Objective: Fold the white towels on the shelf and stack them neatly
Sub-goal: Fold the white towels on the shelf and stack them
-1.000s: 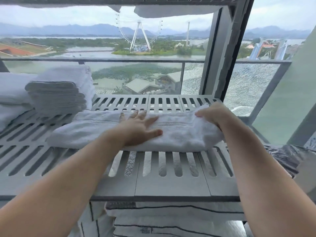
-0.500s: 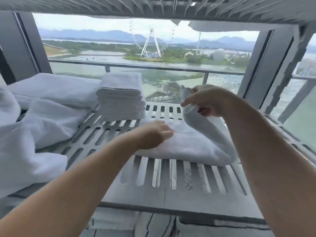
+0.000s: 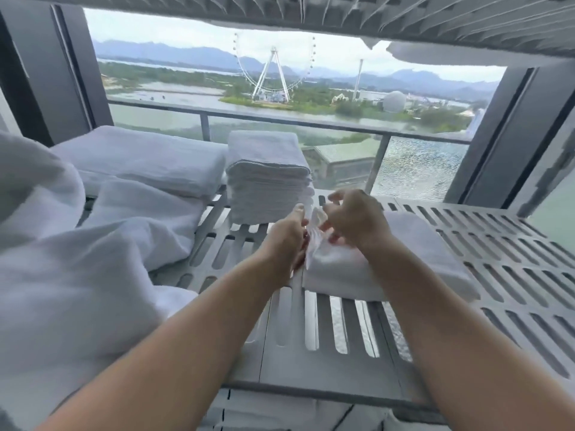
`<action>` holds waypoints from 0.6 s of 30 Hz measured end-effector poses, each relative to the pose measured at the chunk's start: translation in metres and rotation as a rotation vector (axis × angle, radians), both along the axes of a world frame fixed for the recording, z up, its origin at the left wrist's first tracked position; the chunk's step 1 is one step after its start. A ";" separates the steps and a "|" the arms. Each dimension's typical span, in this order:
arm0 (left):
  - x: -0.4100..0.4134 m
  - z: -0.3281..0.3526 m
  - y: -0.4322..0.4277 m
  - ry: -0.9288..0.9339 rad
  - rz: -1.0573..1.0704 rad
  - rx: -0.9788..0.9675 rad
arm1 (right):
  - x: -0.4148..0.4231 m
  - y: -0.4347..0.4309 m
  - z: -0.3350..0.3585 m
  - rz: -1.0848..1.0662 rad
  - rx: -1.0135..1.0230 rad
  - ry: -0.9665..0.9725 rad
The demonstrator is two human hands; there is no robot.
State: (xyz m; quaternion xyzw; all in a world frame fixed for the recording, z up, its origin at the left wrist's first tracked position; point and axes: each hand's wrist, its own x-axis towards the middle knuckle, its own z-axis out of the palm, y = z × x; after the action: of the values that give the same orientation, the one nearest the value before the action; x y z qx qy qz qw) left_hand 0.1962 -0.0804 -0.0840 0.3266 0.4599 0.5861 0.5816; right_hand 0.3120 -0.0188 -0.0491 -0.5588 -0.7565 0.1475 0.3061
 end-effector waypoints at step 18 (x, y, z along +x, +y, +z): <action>0.023 0.024 0.076 0.828 -0.012 0.314 | 0.041 -0.062 -0.046 0.429 0.550 -0.364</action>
State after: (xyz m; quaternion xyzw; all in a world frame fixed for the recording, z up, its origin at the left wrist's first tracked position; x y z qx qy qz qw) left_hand 0.2194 -0.0041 -0.0599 0.6210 0.5577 0.4651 0.2951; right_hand 0.3532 -0.0810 -0.0949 -0.3020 -0.9094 -0.1015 0.2673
